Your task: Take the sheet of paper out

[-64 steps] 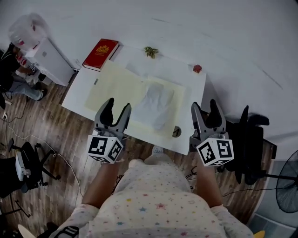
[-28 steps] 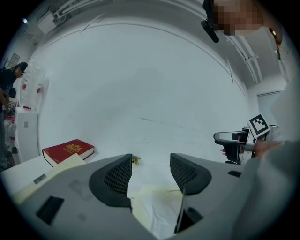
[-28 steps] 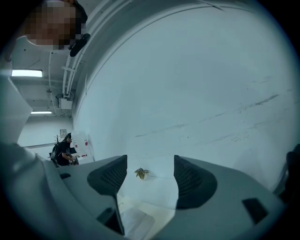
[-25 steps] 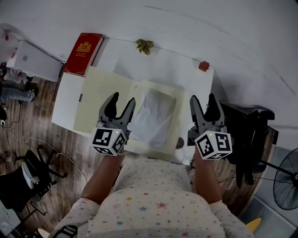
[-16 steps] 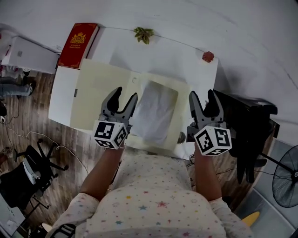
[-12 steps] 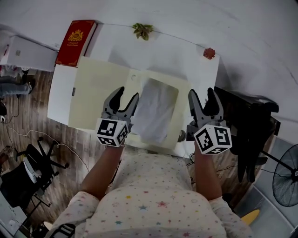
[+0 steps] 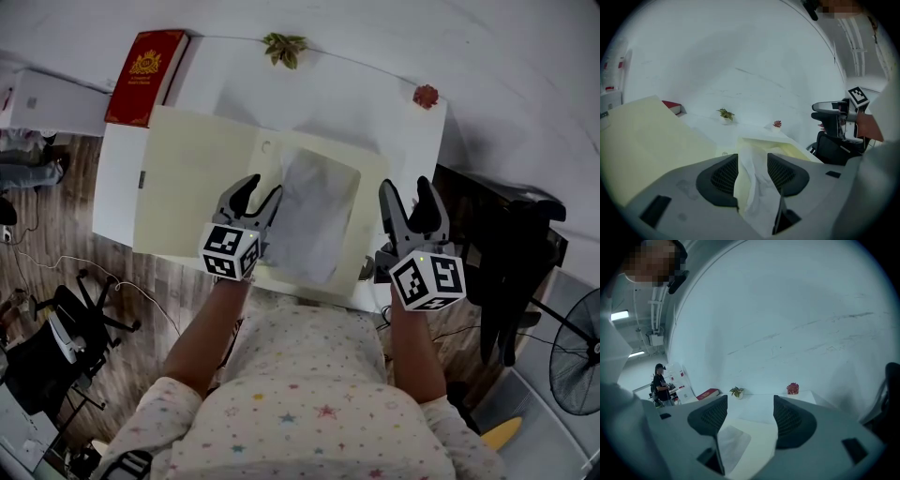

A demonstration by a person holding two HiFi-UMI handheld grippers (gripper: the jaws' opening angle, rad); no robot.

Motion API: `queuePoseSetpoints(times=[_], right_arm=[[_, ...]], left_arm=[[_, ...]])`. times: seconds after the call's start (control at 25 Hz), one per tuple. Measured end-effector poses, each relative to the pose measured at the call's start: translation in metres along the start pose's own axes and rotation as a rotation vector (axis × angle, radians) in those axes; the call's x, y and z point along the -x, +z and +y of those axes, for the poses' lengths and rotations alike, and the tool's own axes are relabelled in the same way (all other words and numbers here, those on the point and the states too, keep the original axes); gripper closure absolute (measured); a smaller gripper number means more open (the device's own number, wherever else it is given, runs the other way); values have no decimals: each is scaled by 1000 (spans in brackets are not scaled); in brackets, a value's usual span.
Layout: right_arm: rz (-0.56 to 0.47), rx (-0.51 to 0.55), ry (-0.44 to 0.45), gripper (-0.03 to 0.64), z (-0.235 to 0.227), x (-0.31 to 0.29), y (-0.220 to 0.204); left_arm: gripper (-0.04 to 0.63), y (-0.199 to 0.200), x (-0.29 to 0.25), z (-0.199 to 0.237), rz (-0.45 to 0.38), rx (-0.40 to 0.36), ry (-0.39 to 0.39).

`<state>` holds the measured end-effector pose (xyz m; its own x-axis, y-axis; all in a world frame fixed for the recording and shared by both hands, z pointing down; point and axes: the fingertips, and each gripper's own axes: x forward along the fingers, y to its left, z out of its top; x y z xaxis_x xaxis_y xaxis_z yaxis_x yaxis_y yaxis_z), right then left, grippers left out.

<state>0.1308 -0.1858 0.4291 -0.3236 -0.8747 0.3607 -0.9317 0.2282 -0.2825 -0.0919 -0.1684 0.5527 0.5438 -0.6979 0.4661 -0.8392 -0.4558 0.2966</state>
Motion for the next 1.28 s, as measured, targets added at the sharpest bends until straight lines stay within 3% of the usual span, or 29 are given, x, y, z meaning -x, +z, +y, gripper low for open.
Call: queuePoseSetpoints(times=[0.36, 0.84, 1.28], right_arm=[[9, -11, -24, 339, -9, 5, -11], [16, -26, -35, 339, -15, 11, -16], [17, -32, -39, 339, -19, 15, -16]], left_arm=[[402, -8, -13, -6, 46, -9, -40], [400, 10, -26, -30, 50, -58, -54], [400, -2, -42, -72, 98, -46, -173]])
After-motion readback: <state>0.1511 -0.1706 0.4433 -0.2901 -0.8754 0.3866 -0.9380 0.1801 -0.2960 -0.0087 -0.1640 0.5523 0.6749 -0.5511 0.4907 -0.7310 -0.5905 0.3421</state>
